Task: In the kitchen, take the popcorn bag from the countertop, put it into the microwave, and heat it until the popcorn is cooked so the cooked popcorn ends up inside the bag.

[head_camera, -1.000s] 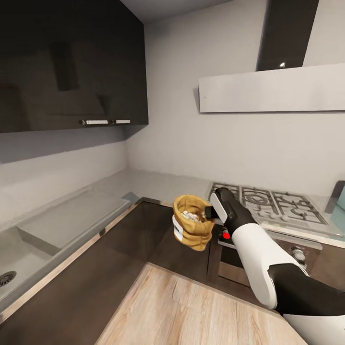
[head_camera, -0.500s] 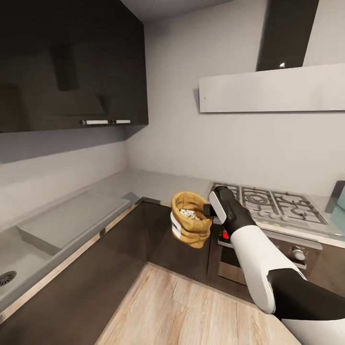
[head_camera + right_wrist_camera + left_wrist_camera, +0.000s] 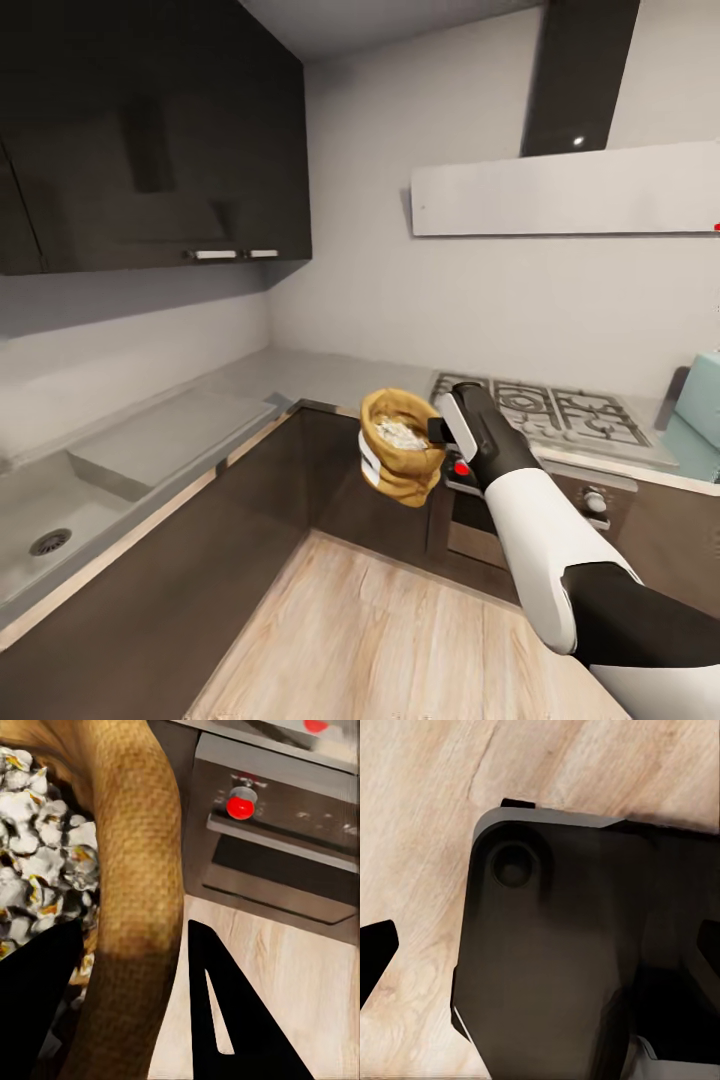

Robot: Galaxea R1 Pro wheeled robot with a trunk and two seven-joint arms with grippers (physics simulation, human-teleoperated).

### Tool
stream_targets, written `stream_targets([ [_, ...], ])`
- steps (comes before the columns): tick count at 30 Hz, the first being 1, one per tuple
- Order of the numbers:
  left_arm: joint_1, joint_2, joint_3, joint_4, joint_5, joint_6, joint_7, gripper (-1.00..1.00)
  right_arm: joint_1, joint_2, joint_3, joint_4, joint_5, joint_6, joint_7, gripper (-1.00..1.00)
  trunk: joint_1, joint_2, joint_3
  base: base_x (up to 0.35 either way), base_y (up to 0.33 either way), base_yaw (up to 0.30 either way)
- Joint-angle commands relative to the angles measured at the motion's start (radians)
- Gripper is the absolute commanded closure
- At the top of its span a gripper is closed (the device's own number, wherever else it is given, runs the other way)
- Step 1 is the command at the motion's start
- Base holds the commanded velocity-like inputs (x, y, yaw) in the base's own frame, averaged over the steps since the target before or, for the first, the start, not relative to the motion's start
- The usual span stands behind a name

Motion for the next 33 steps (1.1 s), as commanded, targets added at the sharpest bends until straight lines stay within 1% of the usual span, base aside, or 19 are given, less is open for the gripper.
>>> stream_targets([
  [1, 0.0, 0.0, 0.001, -0.001, 0.007, -0.002, 0.001, -1.0, -0.001, -0.002, 0.001, -0.001, -0.011, 0.002, -0.01, 1.0, 0.0, -0.001, -0.001, -0.317, 0.0, 0.0],
  [7, 0.0, 0.0, 0.001, -0.001, 0.007, -0.002, 0.001, -1.0, -0.001, -0.004, 0.001, -0.001, -0.011, 0.002, -0.01, 1.0, 0.0, -0.001, -0.001, -0.317, 0.0, 0.0],
  [15, 0.0, 0.0, 0.001, -0.001, 0.007, -0.002, 0.001, -1.0, -0.001, -0.009, 0.001, 0.006, -0.022, 0.002, -0.01, 1.0, 0.0, -0.001, -0.001, -0.317, 0.0, 0.0],
  [18, 0.0, 0.0, 0.001, -0.001, 0.007, -0.002, 0.001, -1.0, -0.001, -0.032, 0.001, 0.014, -0.022, 0.002, -0.01, 1.0, 0.0, -0.001, -0.001, -0.317, 0.0, 0.0],
  [20, 0.0, 0.0, 0.001, -0.001, 0.007, -0.002, 0.001, -1.0, 0.0, -0.052, 0.001, 0.017, -0.025, 0.002, -0.009, 1.0, 0.0, -0.001, -0.001, -0.317, 0.0, 0.0],
  [25, 0.0, 0.0, 0.001, -0.001, 0.007, -0.002, 0.001, -1.0, 0.0, -0.08, 0.001, 0.059, -0.026, 0.002, -0.009, 1.0, 0.0, -0.001, -0.001, -0.317, 0.0, -0.014],
  [27, 0.0, 0.0, 0.001, -0.001, 0.007, -0.002, 0.001, -1.0, 0.0, -0.089, 0.0, 0.078, -0.025, 0.002, -0.01, 1.0, 0.0, -0.001, 0.0, -0.317, 0.0, -0.175],
  [30, 0.0, 0.001, 0.001, -0.001, 0.007, -0.002, 0.001, -1.0, 0.003, -0.119, 0.0, 0.089, -0.026, 0.002, -0.007, 1.0, 0.0, -0.001, 0.001, -0.257, 0.0, -0.248],
  [33, 0.0, 0.001, 0.0, -0.001, 0.006, -0.002, 0.001, -1.0, 0.005, -0.14, 0.0, 0.113, -0.026, 0.002, -0.005, 1.0, 0.0, -0.001, 0.003, -0.063, 0.0, -0.263],
])
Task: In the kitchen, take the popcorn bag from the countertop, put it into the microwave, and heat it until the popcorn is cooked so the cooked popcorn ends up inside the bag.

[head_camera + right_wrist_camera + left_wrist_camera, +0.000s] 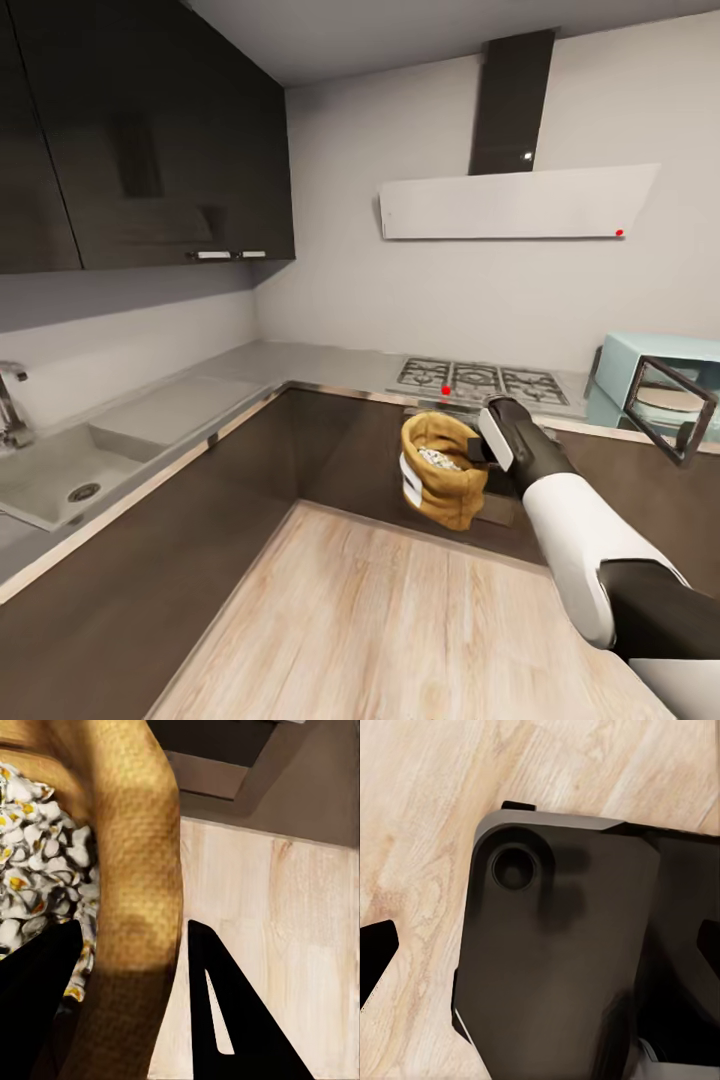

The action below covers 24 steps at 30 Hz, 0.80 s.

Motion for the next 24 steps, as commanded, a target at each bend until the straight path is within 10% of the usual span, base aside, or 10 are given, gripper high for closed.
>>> stream_targets([
  [1, 0.0, 0.0, 0.001, -0.001, 0.007, -0.002, 0.001, -1.0, 0.0, -0.006, 0.002, 0.012, -0.013, 0.002, -0.008, 1.0, 0.0, -0.001, -0.001, -0.014, 0.0, -0.266],
  [24, 0.0, 0.0, 0.001, -0.001, 0.008, -0.002, 0.001, -1.0, 0.109, -0.216, 0.0, 0.178, -0.013, 0.002, 0.127, 1.0, 0.0, -0.001, 0.012, 0.0, 0.0, -0.267],
])
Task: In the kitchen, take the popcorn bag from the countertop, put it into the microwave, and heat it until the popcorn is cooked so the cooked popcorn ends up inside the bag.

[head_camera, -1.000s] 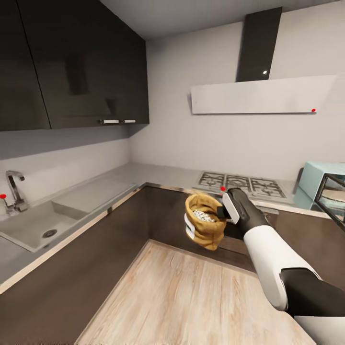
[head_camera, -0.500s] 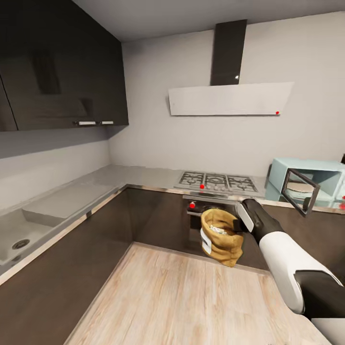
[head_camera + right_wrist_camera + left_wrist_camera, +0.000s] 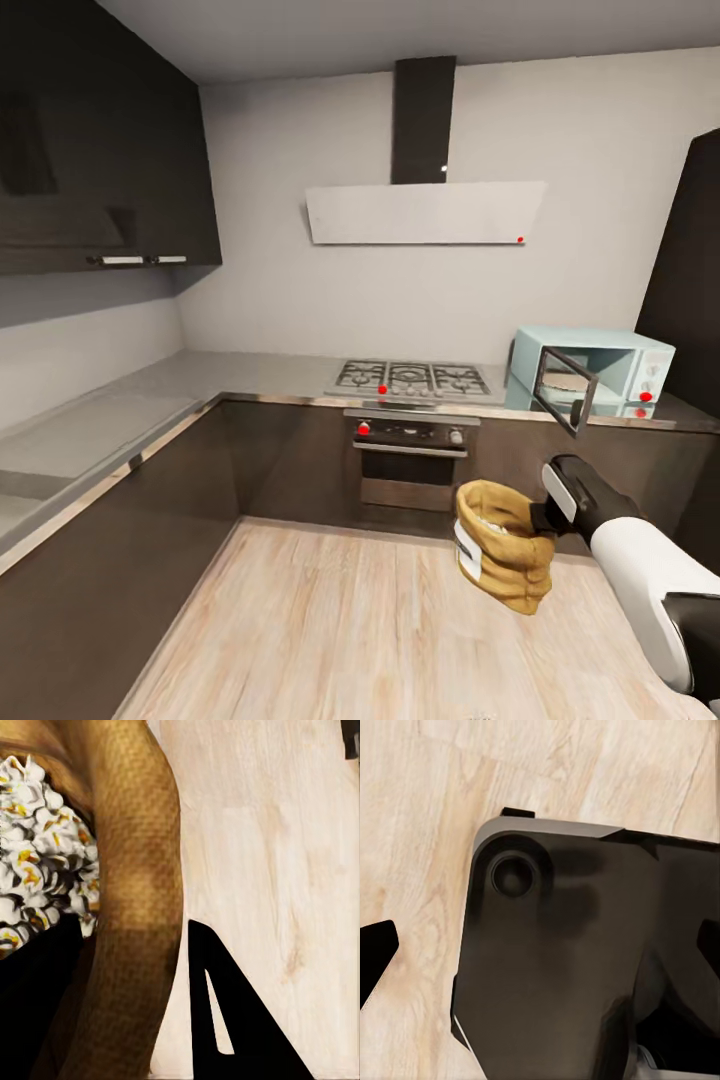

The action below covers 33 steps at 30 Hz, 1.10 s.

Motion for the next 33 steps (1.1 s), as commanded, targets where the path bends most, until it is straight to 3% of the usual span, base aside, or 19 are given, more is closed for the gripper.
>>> stream_targets([
  [1, 0.0, 0.0, 0.001, -0.001, 0.007, -0.002, 0.001, -1.0, -0.001, -0.004, 0.001, 0.006, -0.013, 0.002, -0.004, 1.0, 0.0, -0.001, -0.001, 0.0, 0.0, -0.267],
  [12, 0.0, 0.0, 0.0, -0.002, 0.006, -0.003, 0.001, -1.0, 0.0, -0.053, 0.001, 0.013, -0.014, 0.002, 0.0, 1.0, 0.0, -0.001, 0.005, 0.0, 0.0, -0.267],
  [33, 0.0, -0.002, 0.0, -0.001, 0.002, -0.002, 0.0, -1.0, 0.0, -0.055, 0.002, 0.013, -0.014, 0.002, 0.0, 1.0, 0.0, -0.001, 0.017, 0.0, 0.0, -0.267],
])
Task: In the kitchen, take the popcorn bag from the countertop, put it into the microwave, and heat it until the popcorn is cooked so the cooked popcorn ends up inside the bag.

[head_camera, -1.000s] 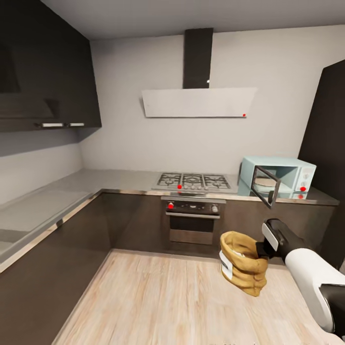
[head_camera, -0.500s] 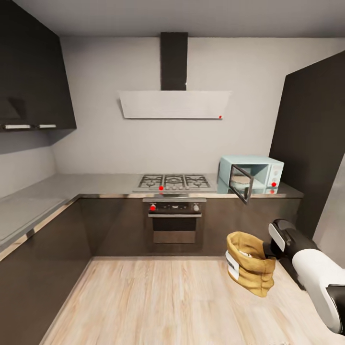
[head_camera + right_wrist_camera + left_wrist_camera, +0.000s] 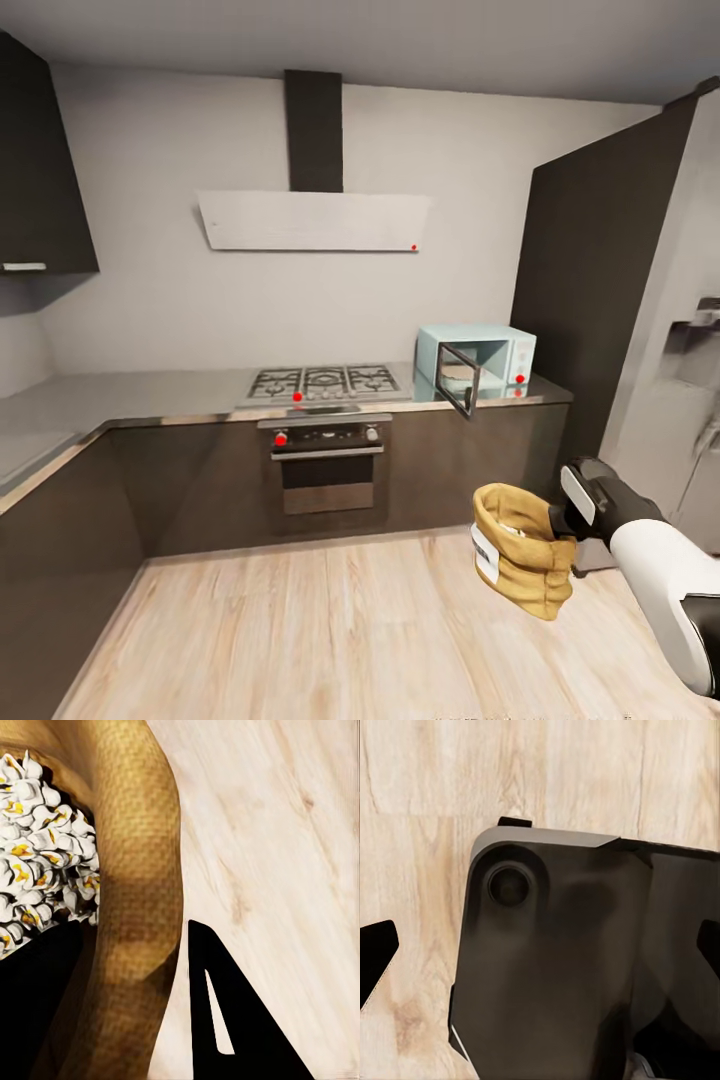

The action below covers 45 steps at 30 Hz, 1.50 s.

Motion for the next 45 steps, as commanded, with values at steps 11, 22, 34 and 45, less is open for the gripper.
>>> stream_targets([
  [11, 0.0, -0.003, -0.003, -0.001, 0.001, -0.003, 0.001, -1.0, -0.001, 0.001, 0.003, 0.0, -0.011, 0.002, -0.008, 1.0, 0.0, -0.001, 0.005, 0.0, 0.0, -0.267],
  [22, 0.0, 0.0, -0.004, -0.001, 0.006, 0.006, 0.002, -1.0, -0.001, 0.001, 0.003, -0.001, -0.011, 0.002, -0.008, 1.0, 0.0, -0.001, 0.007, 0.133, 0.0, -0.078],
  [34, 0.0, 0.0, -0.003, -0.001, 0.01, 0.007, 0.003, -1.0, -0.001, 0.0, 0.001, -0.002, -0.005, 0.002, 0.037, 1.0, 0.0, -0.001, 0.007, 0.315, 0.0, 0.0],
  [45, 0.0, 0.0, -0.001, -0.001, 0.01, 0.005, 0.003, -1.0, -0.001, 0.0, 0.002, -0.003, -0.004, 0.002, 0.037, 1.0, 0.0, -0.001, 0.007, 0.316, 0.0, 0.0],
])
